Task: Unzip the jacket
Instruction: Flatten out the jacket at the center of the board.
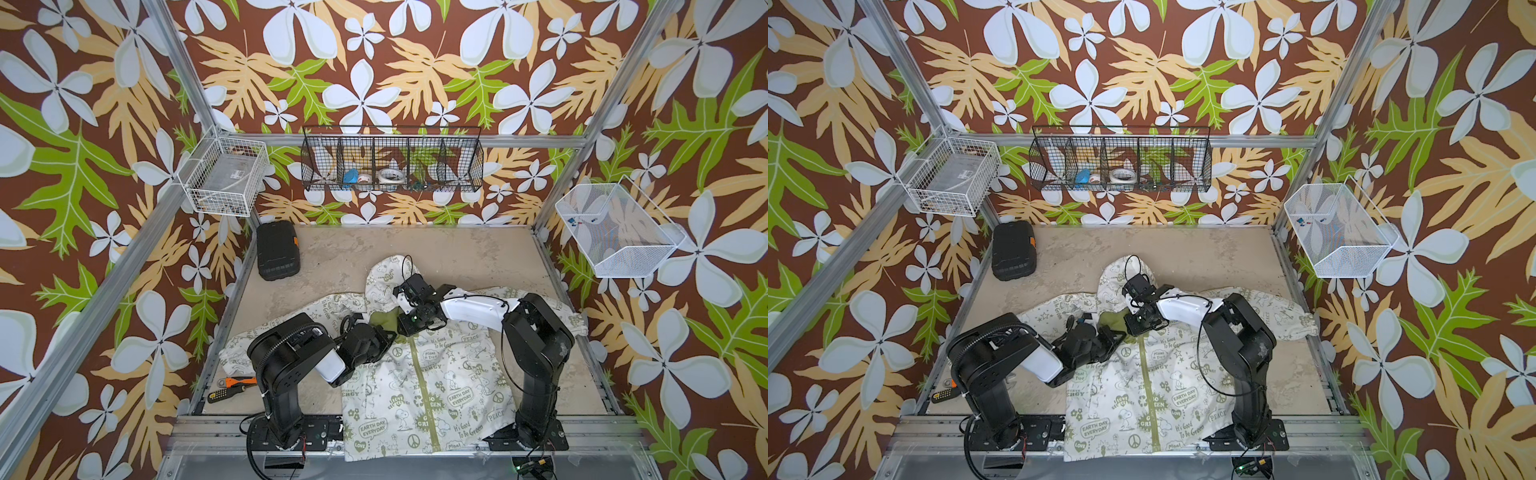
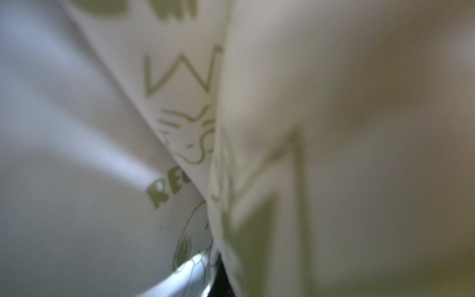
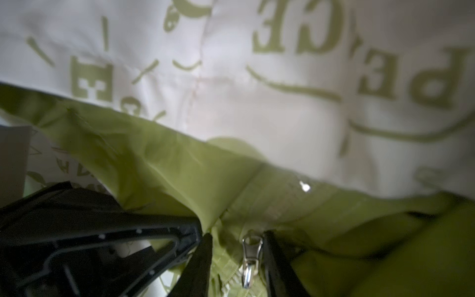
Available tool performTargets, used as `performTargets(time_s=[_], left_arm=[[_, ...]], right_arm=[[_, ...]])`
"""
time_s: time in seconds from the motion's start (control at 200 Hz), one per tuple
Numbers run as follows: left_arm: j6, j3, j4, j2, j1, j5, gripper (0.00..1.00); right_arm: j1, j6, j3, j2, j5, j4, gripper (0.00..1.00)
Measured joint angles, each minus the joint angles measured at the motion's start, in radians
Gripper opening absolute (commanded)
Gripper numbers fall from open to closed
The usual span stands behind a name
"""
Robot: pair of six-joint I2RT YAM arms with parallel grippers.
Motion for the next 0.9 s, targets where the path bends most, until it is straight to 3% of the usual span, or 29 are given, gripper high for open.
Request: performTargets(time_s=[0.901], left_arm=[[0.014,0.014,-0.047,-0.014,0.0,-0.003,0.0]], right_arm=[[0.005,-0.002,0.072,0.035,0.113,-0.057,0.14]])
